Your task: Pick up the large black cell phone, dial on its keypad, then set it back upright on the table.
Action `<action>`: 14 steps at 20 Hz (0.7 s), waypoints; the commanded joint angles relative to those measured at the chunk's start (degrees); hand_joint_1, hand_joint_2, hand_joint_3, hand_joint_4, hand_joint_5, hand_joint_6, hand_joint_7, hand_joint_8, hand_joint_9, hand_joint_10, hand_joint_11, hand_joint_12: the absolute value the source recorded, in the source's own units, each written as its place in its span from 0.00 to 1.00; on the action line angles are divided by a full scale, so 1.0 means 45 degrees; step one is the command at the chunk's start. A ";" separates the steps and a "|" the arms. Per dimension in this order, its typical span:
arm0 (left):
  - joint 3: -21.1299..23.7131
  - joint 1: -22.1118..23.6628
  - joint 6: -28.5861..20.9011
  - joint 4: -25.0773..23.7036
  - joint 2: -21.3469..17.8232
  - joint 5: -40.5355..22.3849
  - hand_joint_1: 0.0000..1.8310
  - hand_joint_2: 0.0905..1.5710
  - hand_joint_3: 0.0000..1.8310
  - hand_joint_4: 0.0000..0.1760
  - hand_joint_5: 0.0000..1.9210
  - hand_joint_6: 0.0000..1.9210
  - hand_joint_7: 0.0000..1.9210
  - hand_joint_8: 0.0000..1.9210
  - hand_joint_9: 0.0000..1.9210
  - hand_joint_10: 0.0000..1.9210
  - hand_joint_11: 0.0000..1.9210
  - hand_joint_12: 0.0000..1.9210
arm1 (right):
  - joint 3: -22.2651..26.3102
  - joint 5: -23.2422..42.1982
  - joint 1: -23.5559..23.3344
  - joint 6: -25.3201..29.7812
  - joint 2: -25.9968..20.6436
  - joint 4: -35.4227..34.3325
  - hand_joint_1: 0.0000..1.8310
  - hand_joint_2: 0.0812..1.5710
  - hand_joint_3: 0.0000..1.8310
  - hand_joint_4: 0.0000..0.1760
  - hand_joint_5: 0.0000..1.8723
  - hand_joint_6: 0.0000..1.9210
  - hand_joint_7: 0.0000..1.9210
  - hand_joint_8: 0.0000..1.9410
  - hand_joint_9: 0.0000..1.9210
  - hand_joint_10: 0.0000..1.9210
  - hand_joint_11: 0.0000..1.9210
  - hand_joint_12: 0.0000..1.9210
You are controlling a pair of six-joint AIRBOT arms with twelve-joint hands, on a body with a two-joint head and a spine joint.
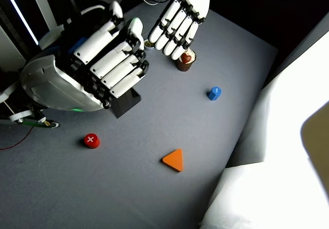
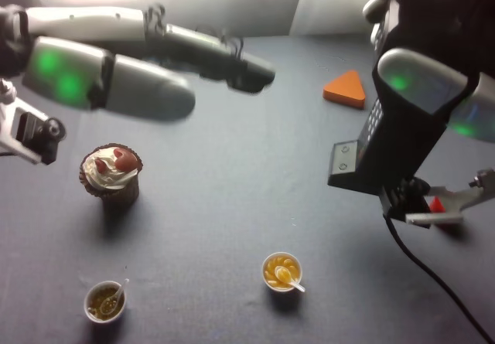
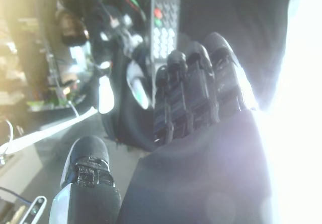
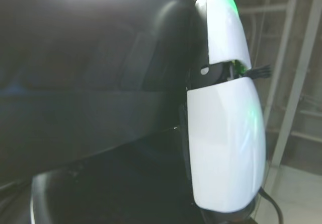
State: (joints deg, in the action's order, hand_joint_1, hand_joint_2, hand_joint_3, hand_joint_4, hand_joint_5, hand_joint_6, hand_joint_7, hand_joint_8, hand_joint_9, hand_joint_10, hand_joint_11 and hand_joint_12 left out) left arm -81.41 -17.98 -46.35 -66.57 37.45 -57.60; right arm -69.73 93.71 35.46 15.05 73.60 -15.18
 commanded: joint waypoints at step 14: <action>0.0205 0.0617 -0.5168 -0.0590 -0.0164 0.1879 0.00 0.74 0.00 0.00 0.13 0.00 0.17 0.00 0.12 0.00 0.00 0.34 | -0.0917 0.1626 0.0478 0.0444 0.0011 0.0461 0.75 0.70 0.00 0.00 0.49 0.55 0.49 0.50 0.45 0.68 0.36 0.68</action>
State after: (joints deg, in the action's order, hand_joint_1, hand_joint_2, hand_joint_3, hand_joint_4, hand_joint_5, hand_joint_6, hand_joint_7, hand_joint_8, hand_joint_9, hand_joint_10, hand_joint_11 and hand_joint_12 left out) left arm -80.64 -16.88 -68.90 -74.30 37.32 -46.81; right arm -73.71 93.62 37.76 15.84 74.02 -13.67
